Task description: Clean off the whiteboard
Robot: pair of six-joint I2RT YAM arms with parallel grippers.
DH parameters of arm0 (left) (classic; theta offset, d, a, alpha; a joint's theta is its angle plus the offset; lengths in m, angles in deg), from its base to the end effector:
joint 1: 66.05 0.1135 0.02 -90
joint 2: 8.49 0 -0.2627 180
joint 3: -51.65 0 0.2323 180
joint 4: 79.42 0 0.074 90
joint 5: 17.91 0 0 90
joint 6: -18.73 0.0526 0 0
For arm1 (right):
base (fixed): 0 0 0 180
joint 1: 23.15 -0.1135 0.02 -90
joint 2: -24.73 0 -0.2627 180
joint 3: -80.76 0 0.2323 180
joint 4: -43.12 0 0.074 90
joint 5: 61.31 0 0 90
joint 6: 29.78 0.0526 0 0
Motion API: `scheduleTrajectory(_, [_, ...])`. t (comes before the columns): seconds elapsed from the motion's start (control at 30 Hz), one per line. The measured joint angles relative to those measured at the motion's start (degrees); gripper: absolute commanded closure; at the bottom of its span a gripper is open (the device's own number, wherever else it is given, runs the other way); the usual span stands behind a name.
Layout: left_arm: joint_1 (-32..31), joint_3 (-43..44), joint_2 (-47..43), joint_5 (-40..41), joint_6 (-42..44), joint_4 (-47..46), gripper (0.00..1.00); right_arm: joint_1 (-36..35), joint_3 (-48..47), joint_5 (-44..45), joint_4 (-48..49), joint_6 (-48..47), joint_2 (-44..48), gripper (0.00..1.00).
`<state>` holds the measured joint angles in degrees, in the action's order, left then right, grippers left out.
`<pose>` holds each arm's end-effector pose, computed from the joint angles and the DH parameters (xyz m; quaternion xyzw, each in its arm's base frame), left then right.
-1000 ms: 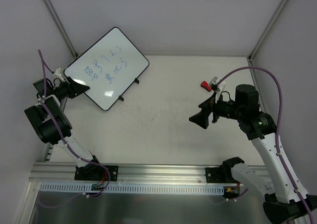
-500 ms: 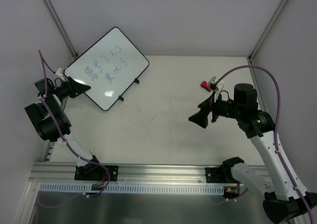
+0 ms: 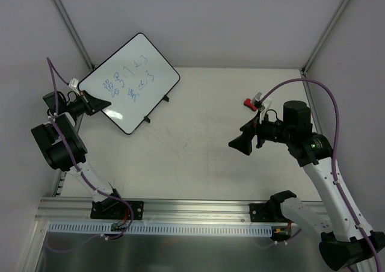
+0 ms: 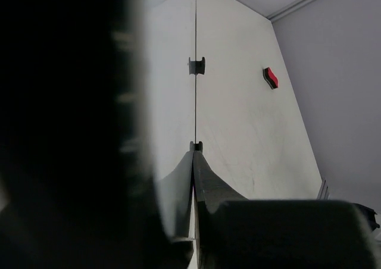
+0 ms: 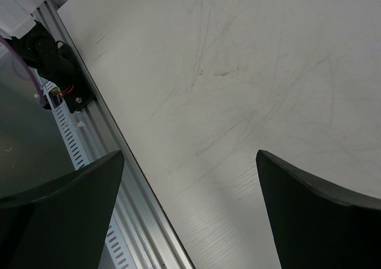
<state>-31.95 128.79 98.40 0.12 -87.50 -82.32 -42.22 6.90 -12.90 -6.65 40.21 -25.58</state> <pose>0.3415 0.1708 0.2088 -0.0147 0.7548 -0.4287 0.4963 0.1463 0.0875 0.3584 -0.4422 0.6853 0.2974 0.4963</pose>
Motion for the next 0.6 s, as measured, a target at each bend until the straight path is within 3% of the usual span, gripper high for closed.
scheduleTrajectory(0.3, [0.00, -1.53, -0.07, -1.11, -4.81, -6.14, 1.00, 0.00, 0.00, -0.90, 0.00, -0.04, -0.02, 0.01])
scheduleTrajectory(0.6, [-0.04, -5.60, -0.52, 0.96, -22.97, -27.67, 1.00, 0.00, -0.04, -0.94, 0.00, -0.22, -0.02, 0.01])
